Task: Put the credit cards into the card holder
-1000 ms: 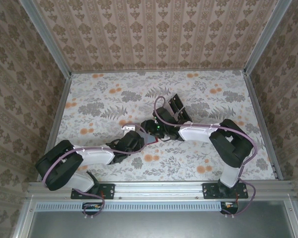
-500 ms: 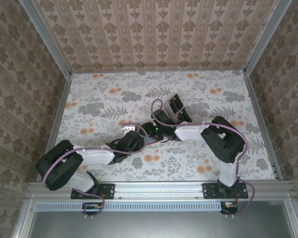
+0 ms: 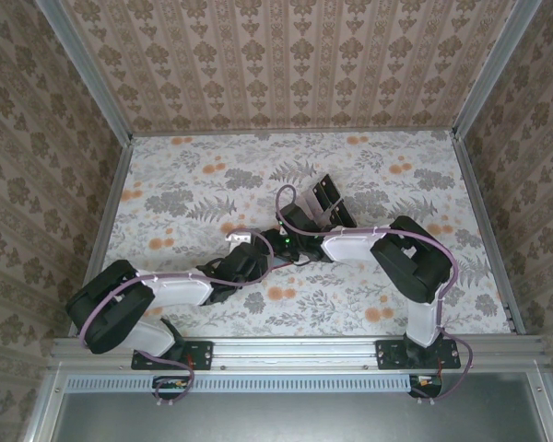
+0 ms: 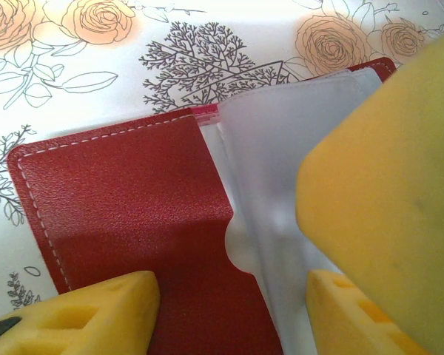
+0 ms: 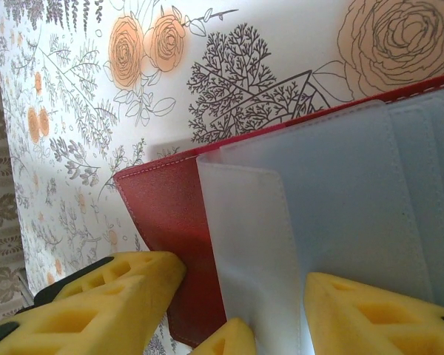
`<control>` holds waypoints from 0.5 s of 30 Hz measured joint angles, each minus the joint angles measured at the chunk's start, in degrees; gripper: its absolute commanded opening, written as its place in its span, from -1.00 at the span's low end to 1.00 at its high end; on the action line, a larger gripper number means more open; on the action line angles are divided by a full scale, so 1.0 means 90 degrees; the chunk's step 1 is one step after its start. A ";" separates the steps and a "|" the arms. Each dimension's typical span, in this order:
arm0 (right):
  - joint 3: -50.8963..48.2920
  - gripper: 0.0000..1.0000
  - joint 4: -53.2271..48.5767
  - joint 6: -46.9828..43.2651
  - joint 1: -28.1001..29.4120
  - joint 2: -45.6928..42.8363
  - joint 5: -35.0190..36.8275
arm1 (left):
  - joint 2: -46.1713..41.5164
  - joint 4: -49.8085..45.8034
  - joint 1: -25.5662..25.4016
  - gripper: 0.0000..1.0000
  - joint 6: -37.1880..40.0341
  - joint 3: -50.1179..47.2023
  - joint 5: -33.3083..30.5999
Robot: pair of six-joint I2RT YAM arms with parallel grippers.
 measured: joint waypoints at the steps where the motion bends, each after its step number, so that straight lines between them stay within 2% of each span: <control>1: 0.0002 0.16 0.0000 0.0000 0.0000 0.0000 -0.0012 | 0.0000 0.0002 -0.0002 0.24 0.0002 0.0000 0.0002; 7: 0.0041 0.16 -0.0002 0.0002 0.0036 -0.0005 -0.0036 | -0.0449 -0.0141 -0.0032 0.51 0.0029 -0.0129 0.0257; 10: 0.0075 0.16 -0.0032 0.0005 0.0107 -0.0005 -0.0036 | -0.1464 -0.0857 -0.0044 0.64 -0.0041 -0.0471 0.0374; 15: 0.0333 0.17 -0.0104 0.0007 0.0294 -0.0005 -0.0024 | -0.3937 -0.2208 0.0007 0.77 -0.0243 -0.0814 0.0117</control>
